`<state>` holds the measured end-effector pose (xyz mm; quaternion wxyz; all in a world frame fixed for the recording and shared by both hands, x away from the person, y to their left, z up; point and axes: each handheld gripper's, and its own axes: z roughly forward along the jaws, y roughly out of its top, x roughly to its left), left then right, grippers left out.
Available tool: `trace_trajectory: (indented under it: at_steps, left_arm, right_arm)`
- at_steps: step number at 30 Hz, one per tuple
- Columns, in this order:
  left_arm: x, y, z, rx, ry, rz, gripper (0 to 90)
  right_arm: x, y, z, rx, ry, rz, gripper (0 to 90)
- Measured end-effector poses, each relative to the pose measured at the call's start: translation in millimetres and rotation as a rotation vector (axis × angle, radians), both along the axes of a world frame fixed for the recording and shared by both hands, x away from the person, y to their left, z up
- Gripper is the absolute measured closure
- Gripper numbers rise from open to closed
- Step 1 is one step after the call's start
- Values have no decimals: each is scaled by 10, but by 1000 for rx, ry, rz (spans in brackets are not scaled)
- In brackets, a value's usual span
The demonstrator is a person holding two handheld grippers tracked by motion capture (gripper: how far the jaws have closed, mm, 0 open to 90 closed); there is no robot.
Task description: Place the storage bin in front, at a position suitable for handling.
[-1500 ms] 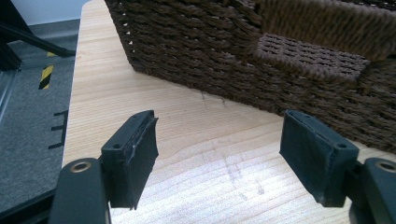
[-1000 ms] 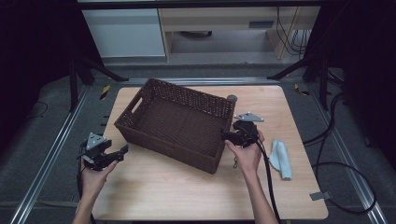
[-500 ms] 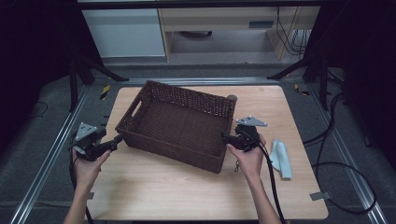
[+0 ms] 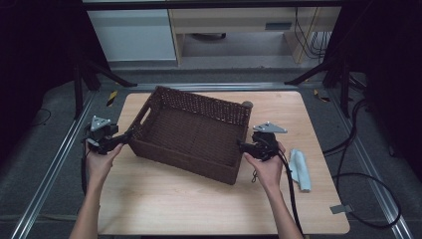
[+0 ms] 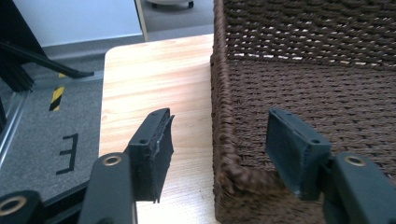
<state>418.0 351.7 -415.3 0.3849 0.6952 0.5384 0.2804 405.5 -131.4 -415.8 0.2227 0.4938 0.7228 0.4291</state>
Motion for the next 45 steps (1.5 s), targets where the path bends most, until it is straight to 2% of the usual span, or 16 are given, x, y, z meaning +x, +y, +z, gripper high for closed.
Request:
trace_trajectory:
  at_steps: [2, 3, 6, 7, 9, 10, 14, 19, 23, 25, 29, 33, 39, 45]
  left_arm:
    - [30, 5, -38, -13, 13, -11, 494]
    - [36, 10, -46, -32, 15, -18, 519]
    - [17, -17, -59, -57, 6, -47, 654]
    - [2, -37, -58, -48, 0, -46, 692]
    - [-20, -48, -57, -36, -8, -46, 694]
    - [-41, -49, -58, -48, 0, -48, 694]
    - [-160, -79, -68, -57, -8, -51, 691]
    - [-313, -89, -66, -79, -8, -74, 687]
    - [-289, -79, -52, -74, -3, -93, 674]
    - [-248, -88, -48, -69, -5, -91, 653]
    - [-150, -109, -41, -47, -4, -79, 649]
    - [-108, -107, -78, -53, 14, -88, 728]
    - [-207, -131, -106, -54, 6, -80, 743]
    - [-391, -227, -98, -36, 8, -95, 731]
  right_arm:
    - [-16, -33, 9, 4, -3, -1, 318]
    - [-21, -45, 9, 5, -3, 0, 318]
    - [-32, -58, -2, 13, 1, 5, 324]
    - [-33, -55, -4, 16, 1, 7, 327]
    - [-34, -38, -4, 15, 4, 19, 336]
    - [-38, -23, -4, 11, 6, 24, 340]
    - [-58, 28, 3, 5, 4, 51, 363]
    - [-59, 84, -26, -26, 16, 62, 468]
    - [-37, 121, -83, -89, 20, 48, 557]
    - [-24, 110, -97, -63, 29, 50, 576]
    - [-8, 109, -96, -76, 30, 52, 590]
    - [4, 105, -90, -84, 35, 52, 598]
    - [-9, 85, -96, -84, 33, 58, 607]
    - [-81, 4, -79, -102, 42, 69, 613]
